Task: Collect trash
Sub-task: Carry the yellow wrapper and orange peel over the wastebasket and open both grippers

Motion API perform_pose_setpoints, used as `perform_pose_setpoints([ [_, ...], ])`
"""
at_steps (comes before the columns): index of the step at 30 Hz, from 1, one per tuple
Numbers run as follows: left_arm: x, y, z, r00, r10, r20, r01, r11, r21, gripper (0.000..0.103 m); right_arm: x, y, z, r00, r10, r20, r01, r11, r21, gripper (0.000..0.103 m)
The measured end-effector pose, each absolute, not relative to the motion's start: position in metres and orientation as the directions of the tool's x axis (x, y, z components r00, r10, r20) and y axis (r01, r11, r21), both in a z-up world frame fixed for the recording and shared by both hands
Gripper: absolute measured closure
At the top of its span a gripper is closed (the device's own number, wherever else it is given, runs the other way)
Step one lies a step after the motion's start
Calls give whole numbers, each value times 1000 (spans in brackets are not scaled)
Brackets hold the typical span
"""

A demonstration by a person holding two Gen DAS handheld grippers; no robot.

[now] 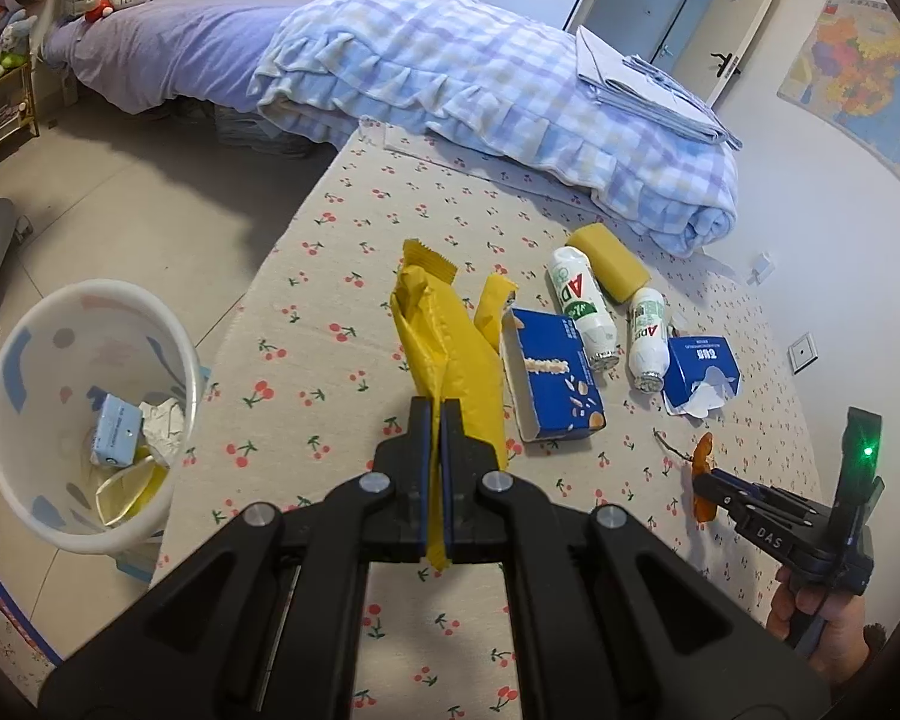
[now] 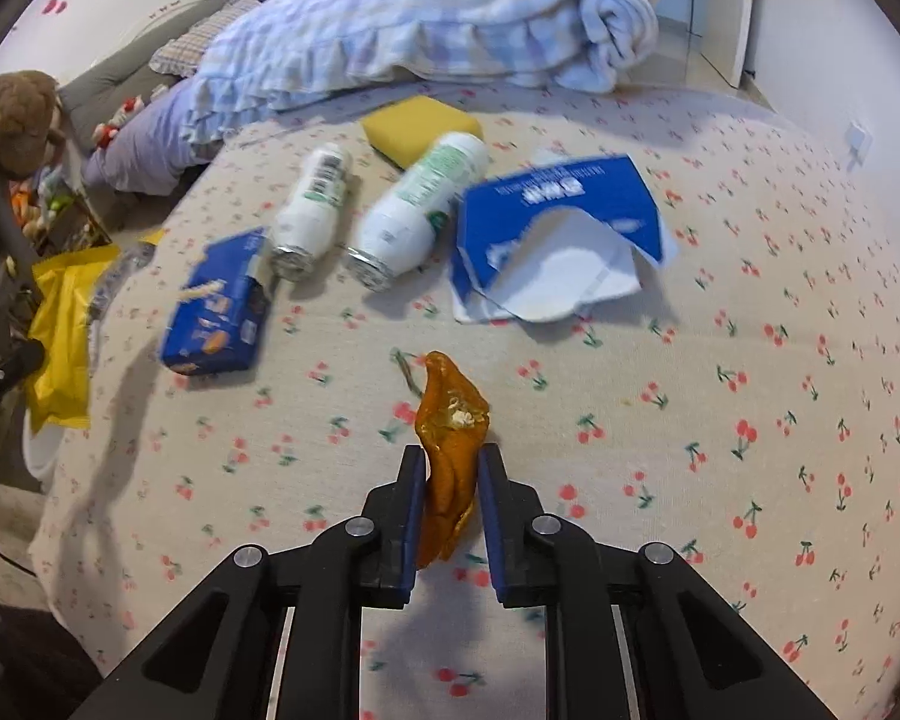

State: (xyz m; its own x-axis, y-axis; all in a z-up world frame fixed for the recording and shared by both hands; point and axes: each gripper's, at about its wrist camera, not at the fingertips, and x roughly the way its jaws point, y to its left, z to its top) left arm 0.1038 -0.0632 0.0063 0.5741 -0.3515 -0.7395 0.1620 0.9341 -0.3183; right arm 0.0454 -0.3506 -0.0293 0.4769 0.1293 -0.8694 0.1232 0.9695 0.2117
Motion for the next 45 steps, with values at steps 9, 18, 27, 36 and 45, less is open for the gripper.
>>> perform_pose_setpoints([
  [9, 102, -39, 14, 599, -349, -721, 136, 931, -338, 100, 47, -322, 10, 541, 210, -814, 66, 955, 291, 85],
  [18, 95, 13, 15, 627, -308, -715, 62, 935, -348, 100, 61, -266, 33, 555, 281, -783, -25, 946, 322, 85],
  [27, 86, 77, 9, 645, -227, -729, -60, 937, -345, 99, 78, -199, 40, 540, 351, -765, -133, 933, 334, 85],
  [36, 88, 124, -1, 635, -93, -767, -217, 931, -292, 87, 95, -142, 40, 518, 421, -745, -216, 906, 363, 85],
  [45, 96, 141, -9, 507, 45, -861, -344, 926, -154, 16, 112, -104, 29, 477, 484, -734, -258, 875, 410, 85],
])
